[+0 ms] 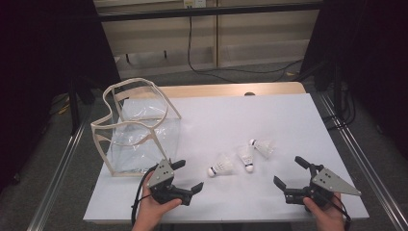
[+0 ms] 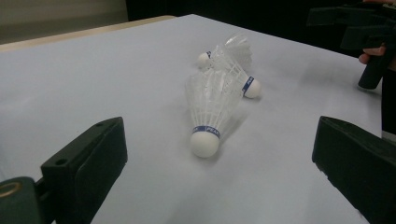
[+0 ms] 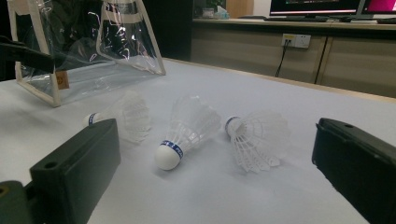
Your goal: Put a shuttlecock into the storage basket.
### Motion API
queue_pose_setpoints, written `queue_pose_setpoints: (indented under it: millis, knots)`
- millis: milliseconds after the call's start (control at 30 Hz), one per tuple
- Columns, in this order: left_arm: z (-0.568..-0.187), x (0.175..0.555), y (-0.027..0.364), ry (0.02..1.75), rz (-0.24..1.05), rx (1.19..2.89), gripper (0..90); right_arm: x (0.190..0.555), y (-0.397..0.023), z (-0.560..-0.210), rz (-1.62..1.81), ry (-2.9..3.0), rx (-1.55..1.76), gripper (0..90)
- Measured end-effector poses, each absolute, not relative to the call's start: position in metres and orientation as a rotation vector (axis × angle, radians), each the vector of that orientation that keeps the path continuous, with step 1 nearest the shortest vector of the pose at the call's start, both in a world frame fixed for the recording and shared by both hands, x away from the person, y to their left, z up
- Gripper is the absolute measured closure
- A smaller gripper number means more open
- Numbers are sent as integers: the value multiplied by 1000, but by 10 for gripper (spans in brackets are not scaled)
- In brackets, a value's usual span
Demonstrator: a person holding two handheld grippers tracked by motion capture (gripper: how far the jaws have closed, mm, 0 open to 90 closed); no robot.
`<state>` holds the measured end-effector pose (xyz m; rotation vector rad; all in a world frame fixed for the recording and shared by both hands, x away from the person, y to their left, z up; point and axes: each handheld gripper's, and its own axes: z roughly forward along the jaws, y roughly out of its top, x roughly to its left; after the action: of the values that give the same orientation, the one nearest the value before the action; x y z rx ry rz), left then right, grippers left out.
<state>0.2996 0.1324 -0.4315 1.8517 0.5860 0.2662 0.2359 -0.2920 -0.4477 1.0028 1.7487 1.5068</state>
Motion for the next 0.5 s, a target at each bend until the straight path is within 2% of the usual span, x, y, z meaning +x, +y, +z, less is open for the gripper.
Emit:
queue_pose_setpoints:
  millis: [500]
  knots:
    - [-433, 302, 123, 607, 245, 1884, 43, 236, -291, -448, 1506, 1752, 999, 9]
